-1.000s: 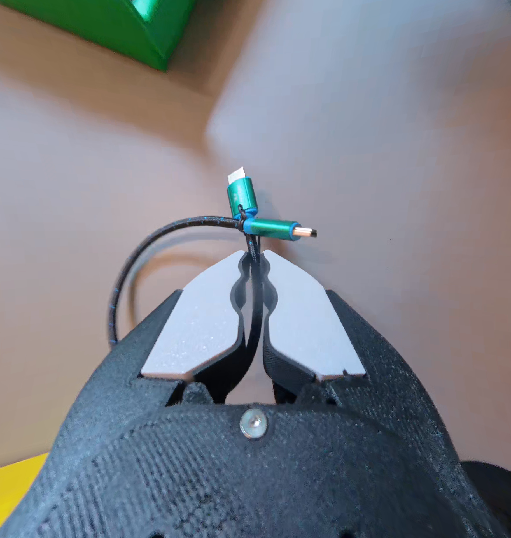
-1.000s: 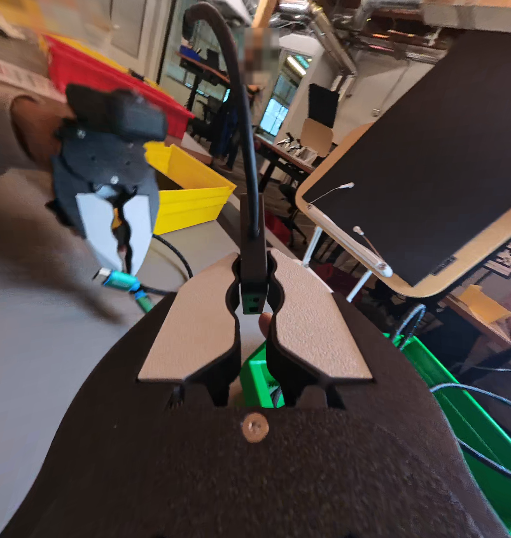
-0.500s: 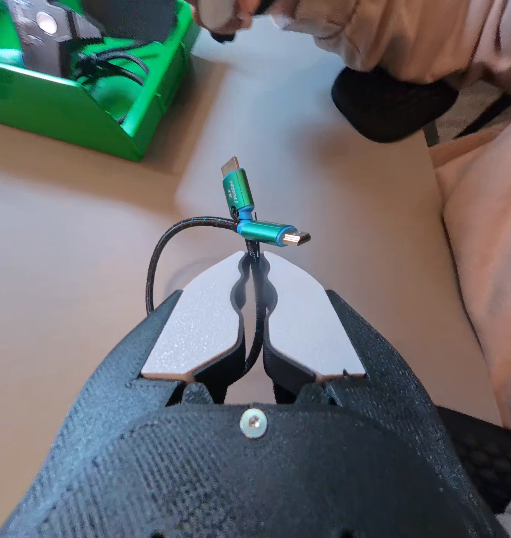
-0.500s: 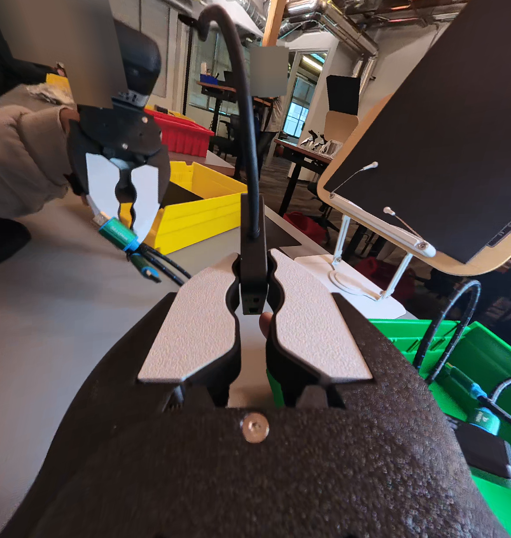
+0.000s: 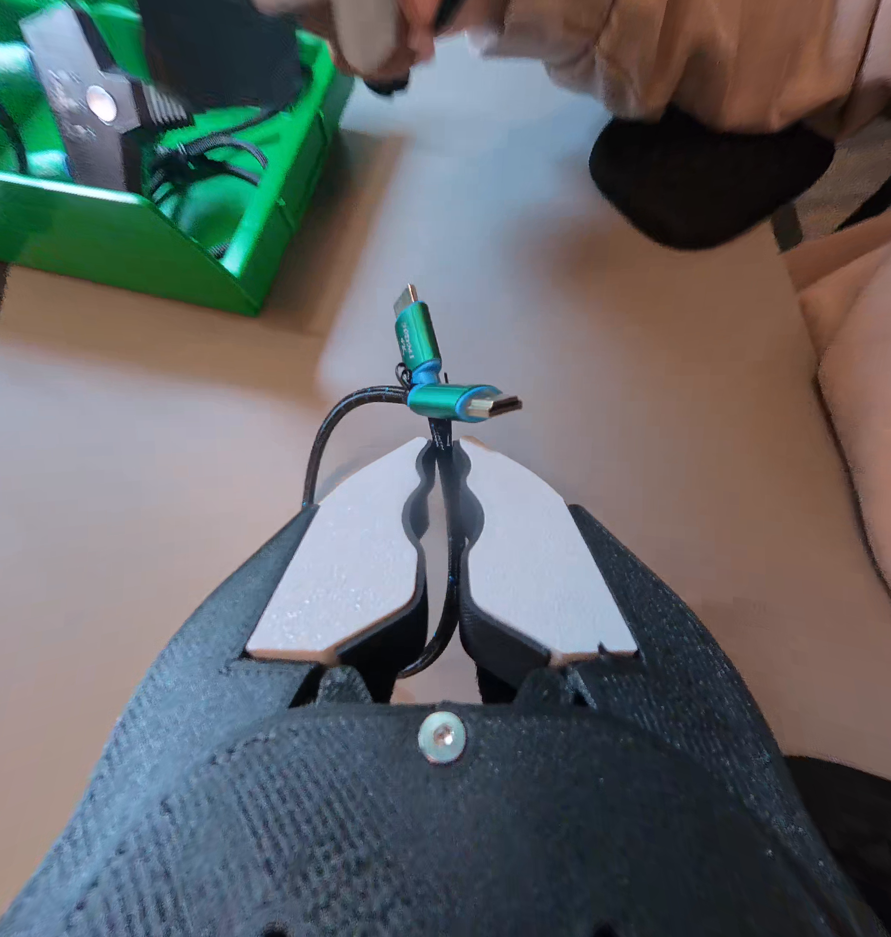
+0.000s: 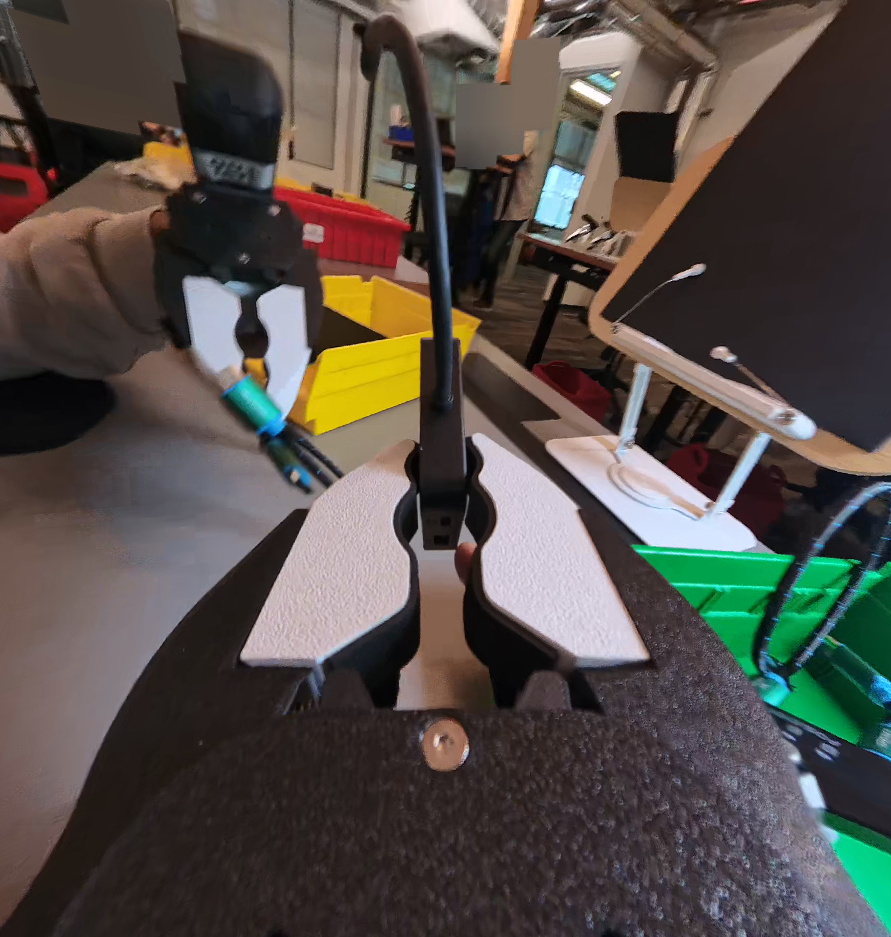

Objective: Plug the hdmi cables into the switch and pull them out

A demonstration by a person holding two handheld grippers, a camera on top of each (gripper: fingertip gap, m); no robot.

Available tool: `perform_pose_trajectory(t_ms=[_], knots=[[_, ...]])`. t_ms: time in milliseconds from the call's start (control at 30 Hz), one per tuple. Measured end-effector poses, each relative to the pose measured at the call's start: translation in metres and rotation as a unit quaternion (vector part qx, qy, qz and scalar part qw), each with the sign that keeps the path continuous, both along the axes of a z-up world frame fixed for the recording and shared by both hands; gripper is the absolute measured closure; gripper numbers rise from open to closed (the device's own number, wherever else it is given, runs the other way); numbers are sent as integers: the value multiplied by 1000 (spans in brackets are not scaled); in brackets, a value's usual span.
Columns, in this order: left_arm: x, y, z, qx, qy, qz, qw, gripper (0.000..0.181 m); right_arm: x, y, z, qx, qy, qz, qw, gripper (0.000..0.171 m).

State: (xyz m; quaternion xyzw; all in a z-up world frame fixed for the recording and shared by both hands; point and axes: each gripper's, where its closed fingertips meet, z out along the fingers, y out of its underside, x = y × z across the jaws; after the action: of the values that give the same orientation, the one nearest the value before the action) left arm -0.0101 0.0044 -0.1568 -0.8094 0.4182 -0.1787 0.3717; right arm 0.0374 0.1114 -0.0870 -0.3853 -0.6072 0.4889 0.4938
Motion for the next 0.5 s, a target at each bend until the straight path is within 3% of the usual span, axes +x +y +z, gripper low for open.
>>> perform_pose_trajectory(t_ms=[267,500], knots=[[4,-6,28,29,-105,-25,994,175,-10,-36,-49,44,-106,76,990,157],[-1,24,26,78,-151,33,985,171,-14,-51,-66,31,-134,103,985,157]])
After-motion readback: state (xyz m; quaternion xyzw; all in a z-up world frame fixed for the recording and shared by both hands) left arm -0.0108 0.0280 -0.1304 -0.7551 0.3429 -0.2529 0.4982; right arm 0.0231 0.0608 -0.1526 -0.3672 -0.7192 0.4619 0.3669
